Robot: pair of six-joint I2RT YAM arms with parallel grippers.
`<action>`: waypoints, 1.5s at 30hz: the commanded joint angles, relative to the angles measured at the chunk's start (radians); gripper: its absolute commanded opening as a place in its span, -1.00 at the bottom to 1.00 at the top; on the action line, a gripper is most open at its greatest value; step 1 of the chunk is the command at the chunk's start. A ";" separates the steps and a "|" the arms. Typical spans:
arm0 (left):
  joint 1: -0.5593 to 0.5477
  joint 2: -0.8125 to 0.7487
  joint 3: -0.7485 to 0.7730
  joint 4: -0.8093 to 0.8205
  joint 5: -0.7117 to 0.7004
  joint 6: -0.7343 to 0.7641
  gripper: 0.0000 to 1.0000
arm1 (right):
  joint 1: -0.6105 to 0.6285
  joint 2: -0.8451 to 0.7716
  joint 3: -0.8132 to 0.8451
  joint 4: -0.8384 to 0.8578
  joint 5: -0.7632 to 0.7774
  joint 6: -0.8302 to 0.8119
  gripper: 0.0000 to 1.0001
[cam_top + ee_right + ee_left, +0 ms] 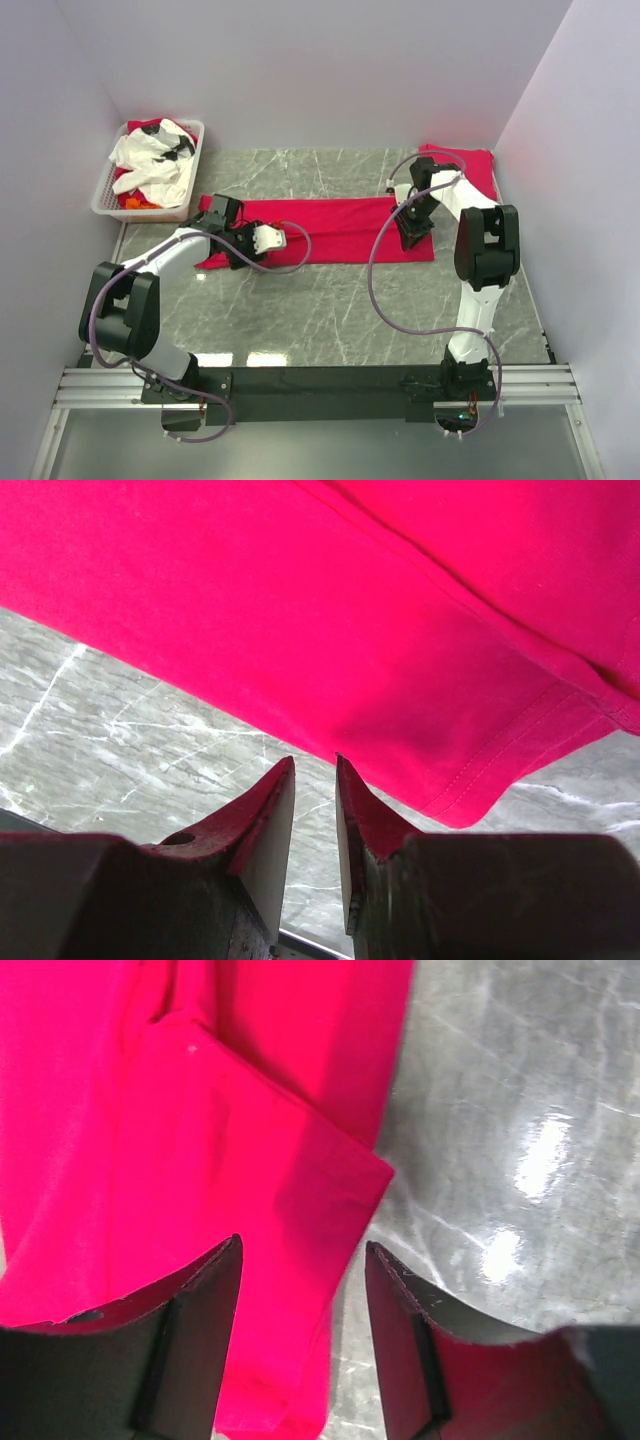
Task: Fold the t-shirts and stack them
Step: Fold the tshirt
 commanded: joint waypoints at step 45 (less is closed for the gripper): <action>-0.048 0.102 0.158 -0.112 0.018 0.149 -0.68 | -0.033 0.044 0.053 -0.042 -0.009 -0.024 -0.39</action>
